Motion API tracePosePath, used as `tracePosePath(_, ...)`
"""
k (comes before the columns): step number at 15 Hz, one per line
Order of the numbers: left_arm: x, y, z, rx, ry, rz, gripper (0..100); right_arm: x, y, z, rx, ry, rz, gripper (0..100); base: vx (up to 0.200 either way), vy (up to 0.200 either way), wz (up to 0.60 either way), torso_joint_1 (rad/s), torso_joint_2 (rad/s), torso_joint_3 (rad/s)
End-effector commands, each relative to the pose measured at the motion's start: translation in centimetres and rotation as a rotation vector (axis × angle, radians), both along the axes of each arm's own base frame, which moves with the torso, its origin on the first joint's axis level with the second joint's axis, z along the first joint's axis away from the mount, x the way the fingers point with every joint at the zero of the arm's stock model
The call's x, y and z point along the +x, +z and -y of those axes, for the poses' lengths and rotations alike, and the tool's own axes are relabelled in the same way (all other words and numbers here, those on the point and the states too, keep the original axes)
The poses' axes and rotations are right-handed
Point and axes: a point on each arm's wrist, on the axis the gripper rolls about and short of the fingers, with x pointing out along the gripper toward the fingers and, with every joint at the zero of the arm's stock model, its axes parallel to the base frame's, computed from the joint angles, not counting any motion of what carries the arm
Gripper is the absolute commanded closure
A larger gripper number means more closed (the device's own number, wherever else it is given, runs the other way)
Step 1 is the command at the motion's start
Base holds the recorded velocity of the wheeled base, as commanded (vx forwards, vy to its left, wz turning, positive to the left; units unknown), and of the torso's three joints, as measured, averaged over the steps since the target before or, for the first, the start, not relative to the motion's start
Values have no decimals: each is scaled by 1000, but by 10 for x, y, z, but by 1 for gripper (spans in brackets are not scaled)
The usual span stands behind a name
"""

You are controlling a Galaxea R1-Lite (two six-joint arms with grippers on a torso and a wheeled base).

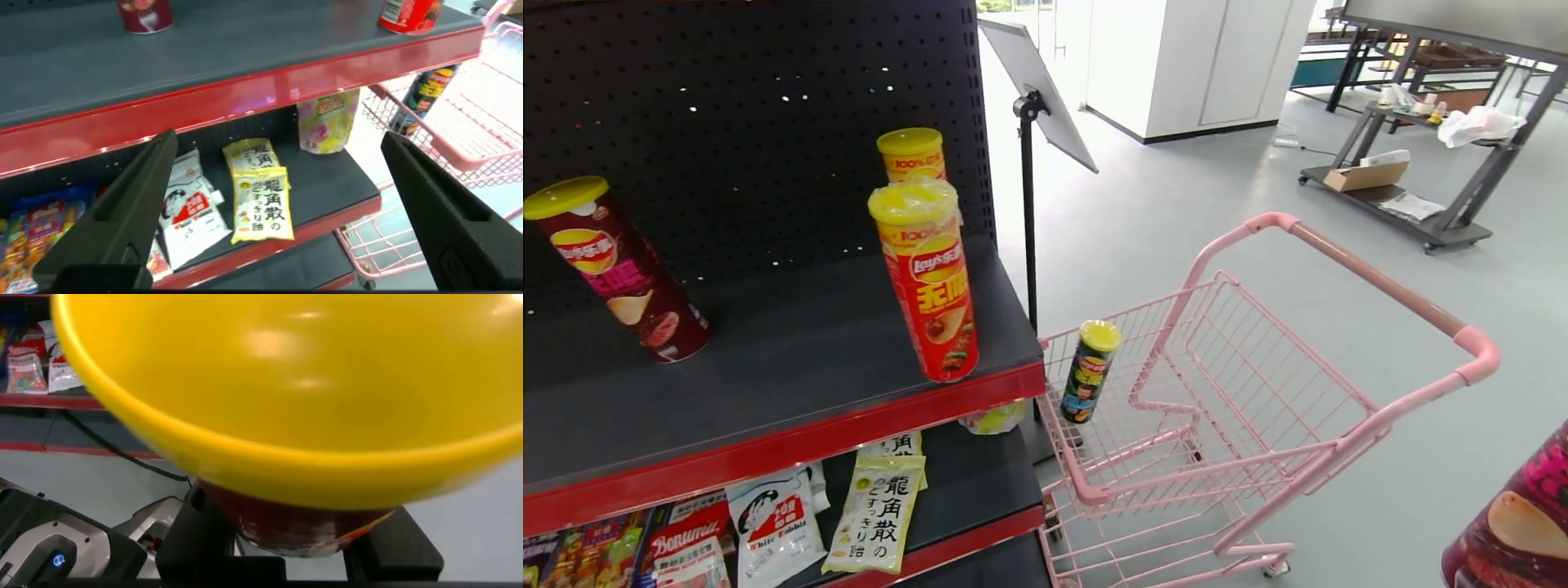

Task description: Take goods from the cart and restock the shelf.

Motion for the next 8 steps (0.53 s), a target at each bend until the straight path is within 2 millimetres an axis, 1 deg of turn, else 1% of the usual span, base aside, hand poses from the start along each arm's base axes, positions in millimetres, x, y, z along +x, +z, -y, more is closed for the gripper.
tracePosePath(1,0,0,0,-6,1,0,0,1,-2,0,-5,2,-9,100,0,0,600,2,-2,7)
tracePosePath(4,0,0,0,-6,1,0,0,1,-3,0,-9,4,-7,100,0,0,600,7,4,-1)
tracePosePath(8,0,0,0,2,2,0,0,-7,-5,2,-14,3,31,100,0,0,0,0,0,0)
